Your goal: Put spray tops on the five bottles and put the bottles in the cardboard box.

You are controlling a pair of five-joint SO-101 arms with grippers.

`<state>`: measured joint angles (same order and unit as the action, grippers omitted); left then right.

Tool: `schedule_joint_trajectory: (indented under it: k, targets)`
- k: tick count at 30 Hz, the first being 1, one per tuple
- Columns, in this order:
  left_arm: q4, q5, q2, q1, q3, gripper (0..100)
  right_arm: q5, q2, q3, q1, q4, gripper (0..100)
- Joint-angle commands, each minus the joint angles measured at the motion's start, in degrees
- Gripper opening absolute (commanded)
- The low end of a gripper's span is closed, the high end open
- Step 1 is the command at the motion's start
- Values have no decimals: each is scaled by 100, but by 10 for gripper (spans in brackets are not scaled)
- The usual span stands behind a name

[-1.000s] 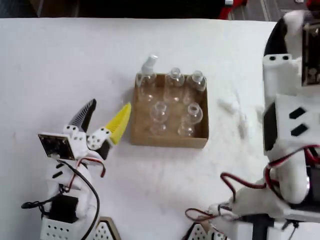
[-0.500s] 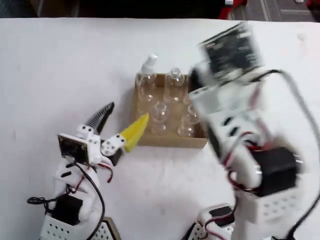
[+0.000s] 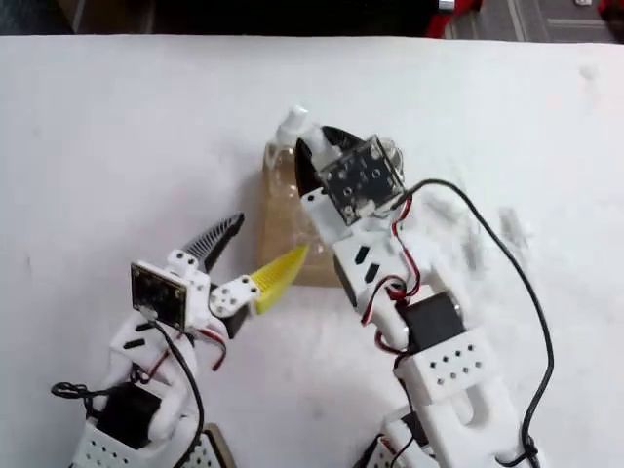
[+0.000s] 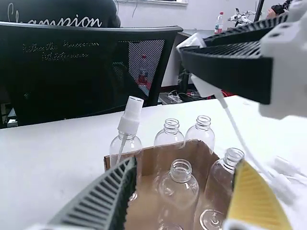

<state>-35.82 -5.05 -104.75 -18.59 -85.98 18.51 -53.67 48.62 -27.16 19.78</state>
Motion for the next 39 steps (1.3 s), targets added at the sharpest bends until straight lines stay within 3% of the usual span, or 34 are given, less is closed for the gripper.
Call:
schedule_joint_trajectory:
  k: [1,6,10,16,35,39]
  targets:
    - [-9,26,-48,-66,308,302,-589,-207,598,-207,-1218,15]
    - [9,26,-48,-48,281,302,-1925,-382,352,-505,-558,15]
    - [9,26,-48,-22,273,302,-2321,-822,-70,-743,576,15]
    - [18,26,-48,-13,264,302,-2303,-1358,-413,-1200,1727,15]
    - [18,62,-48,4,176,302,-2295,-2360,-738,-1191,3064,15]
    - [18,70,-48,4,176,302,-2189,-2571,-782,-1182,2967,15]
